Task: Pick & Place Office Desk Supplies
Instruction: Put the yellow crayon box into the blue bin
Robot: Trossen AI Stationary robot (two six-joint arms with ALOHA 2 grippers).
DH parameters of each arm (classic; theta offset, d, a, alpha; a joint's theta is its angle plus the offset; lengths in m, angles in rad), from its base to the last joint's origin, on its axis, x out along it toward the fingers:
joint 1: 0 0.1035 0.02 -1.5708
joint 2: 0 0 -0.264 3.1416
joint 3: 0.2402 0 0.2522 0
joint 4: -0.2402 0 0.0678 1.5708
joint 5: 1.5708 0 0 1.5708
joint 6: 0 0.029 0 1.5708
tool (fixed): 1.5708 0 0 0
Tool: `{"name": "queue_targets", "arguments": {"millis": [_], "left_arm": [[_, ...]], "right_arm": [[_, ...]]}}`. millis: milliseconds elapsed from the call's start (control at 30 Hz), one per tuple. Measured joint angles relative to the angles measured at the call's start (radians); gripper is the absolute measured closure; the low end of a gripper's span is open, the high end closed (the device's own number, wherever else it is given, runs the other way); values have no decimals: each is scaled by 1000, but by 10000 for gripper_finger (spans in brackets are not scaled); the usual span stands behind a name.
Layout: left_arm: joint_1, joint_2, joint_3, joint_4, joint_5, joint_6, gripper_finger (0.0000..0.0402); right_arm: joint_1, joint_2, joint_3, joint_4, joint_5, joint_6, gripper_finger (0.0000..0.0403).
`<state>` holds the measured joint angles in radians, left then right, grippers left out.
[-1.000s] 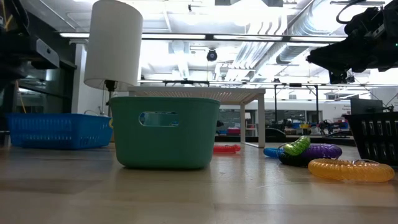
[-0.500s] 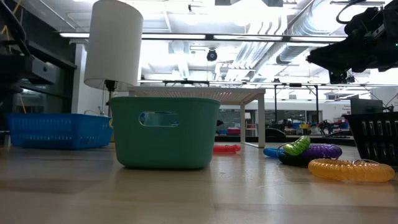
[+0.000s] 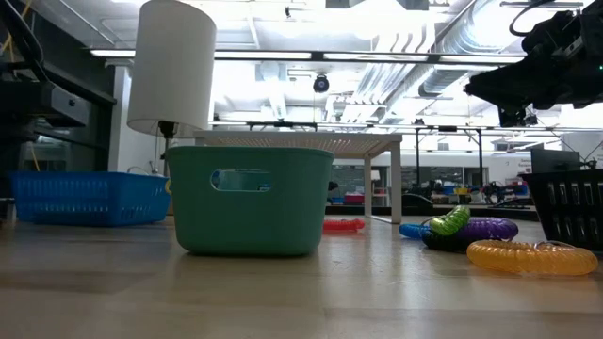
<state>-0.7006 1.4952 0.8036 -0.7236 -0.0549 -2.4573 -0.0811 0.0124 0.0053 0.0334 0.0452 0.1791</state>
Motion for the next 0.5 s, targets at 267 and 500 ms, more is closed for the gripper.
{"name": "queue_targets", "arguments": {"millis": [267, 500], "left_arm": [[0, 22, 0, 11, 1, 3, 206], [0, 50, 2, 24, 6, 6, 206]], "right_arm": [[0, 0, 0, 0, 0, 0, 337], [0, 0, 0, 0, 0, 0, 337]]}}
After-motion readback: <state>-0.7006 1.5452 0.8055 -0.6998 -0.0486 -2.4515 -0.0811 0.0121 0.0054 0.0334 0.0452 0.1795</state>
